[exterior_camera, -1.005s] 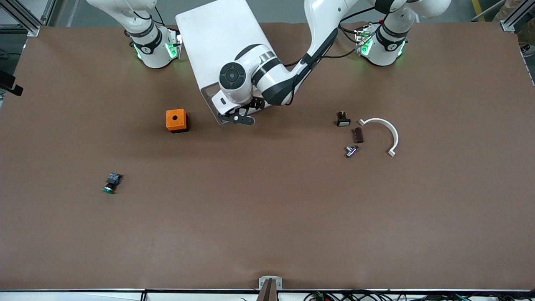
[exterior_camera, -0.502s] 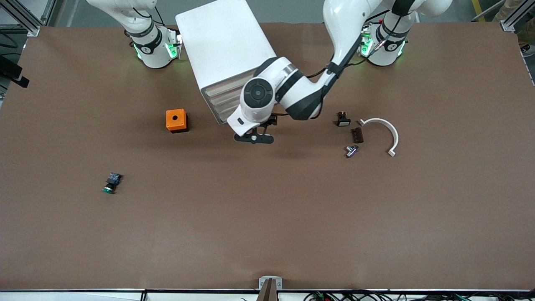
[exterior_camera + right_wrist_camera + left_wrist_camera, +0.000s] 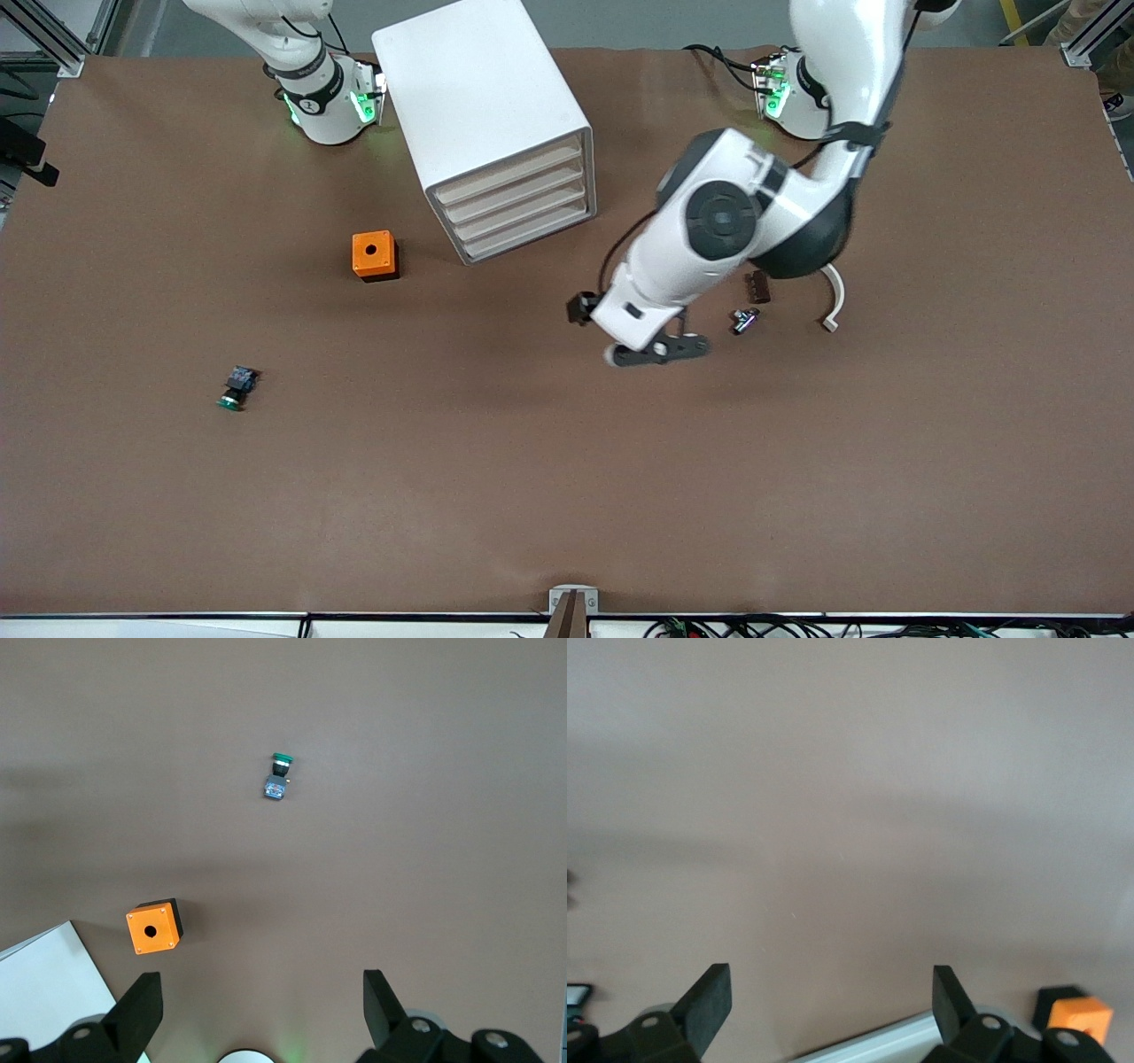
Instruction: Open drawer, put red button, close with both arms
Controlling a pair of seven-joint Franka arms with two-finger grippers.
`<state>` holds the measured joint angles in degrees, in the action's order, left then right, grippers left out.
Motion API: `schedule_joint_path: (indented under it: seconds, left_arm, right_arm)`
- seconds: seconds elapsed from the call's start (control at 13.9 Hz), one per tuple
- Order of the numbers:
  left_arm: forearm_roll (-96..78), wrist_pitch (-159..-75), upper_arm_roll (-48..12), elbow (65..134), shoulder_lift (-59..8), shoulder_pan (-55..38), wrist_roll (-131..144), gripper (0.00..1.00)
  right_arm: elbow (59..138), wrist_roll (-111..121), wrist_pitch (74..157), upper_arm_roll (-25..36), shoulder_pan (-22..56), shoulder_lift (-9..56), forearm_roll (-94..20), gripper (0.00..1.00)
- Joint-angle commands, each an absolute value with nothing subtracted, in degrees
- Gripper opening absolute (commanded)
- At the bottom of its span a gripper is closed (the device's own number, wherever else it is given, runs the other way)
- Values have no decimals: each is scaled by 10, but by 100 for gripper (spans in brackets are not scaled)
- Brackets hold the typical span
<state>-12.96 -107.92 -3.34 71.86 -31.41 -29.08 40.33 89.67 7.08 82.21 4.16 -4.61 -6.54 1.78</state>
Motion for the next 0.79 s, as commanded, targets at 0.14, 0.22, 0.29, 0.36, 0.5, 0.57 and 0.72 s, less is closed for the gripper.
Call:
schedule_joint_path:
  seconds: [0.14, 0.22, 0.29, 0.36, 0.5, 0.57, 0.72]
  left_arm:
    - [-115, -1073, -36, 734, -251, -183, 403, 100]
    - [-99, -1073, -36, 734, -246, -168, 403, 100]
    - [-72, -1072, -37, 736, -237, -155, 403, 100]
    - [-48, -1065, -37, 736, -228, -146, 403, 100]
    - [-17, -1039, -37, 737, -210, -131, 403, 100]
    - [-10, -1011, -37, 737, -199, -128, 403, 100]
    - [-8, -950, -37, 737, -185, -114, 403, 100]
  right_arm:
    - [912, 71, 824, 37, -48, -82, 21, 100]
    - [912, 69, 824, 37, -48, -82, 19, 100]
    - [912, 69, 824, 37, -48, -82, 19, 100]
    - [913, 68, 823, 37, -48, -82, 18, 100]
    - [913, 62, 822, 36, -48, -82, 18, 100]
    - [914, 55, 822, 36, -47, -82, 18, 100]
    - [913, 39, 819, 34, -42, -82, 14, 100]
